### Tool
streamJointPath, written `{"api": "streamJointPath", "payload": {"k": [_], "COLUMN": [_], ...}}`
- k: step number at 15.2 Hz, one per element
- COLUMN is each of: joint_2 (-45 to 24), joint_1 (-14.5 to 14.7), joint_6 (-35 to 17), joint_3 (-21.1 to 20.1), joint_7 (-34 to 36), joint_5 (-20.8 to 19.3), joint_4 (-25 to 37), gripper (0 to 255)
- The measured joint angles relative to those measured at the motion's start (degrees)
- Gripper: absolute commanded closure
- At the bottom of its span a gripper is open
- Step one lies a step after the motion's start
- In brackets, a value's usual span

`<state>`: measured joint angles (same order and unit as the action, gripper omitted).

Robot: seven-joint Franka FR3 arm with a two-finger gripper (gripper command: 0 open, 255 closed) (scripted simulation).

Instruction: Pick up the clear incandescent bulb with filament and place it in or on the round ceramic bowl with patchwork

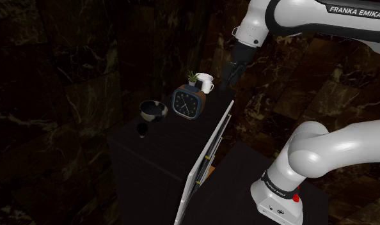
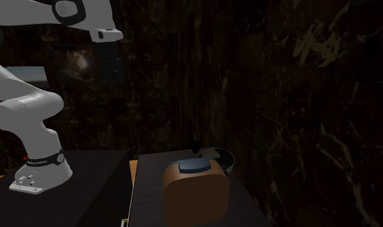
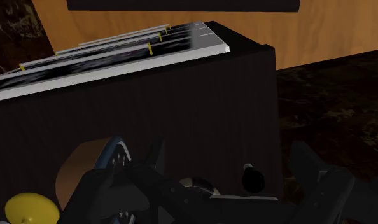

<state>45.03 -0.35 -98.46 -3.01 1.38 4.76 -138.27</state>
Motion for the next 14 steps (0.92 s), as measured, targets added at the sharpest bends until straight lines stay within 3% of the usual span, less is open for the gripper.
{"api": "streamJointPath", "payload": {"k": [5, 14], "joint_2": [-5.4, -23.9], "joint_1": [0.6, 2.5], "joint_6": [-5.4, -19.5], "joint_3": [0.1, 0.8], "joint_7": [-1.2, -6.0], "joint_5": [1.0, 4.3], "joint_4": [-0.6, 2.2], "gripper": [0, 0]}}
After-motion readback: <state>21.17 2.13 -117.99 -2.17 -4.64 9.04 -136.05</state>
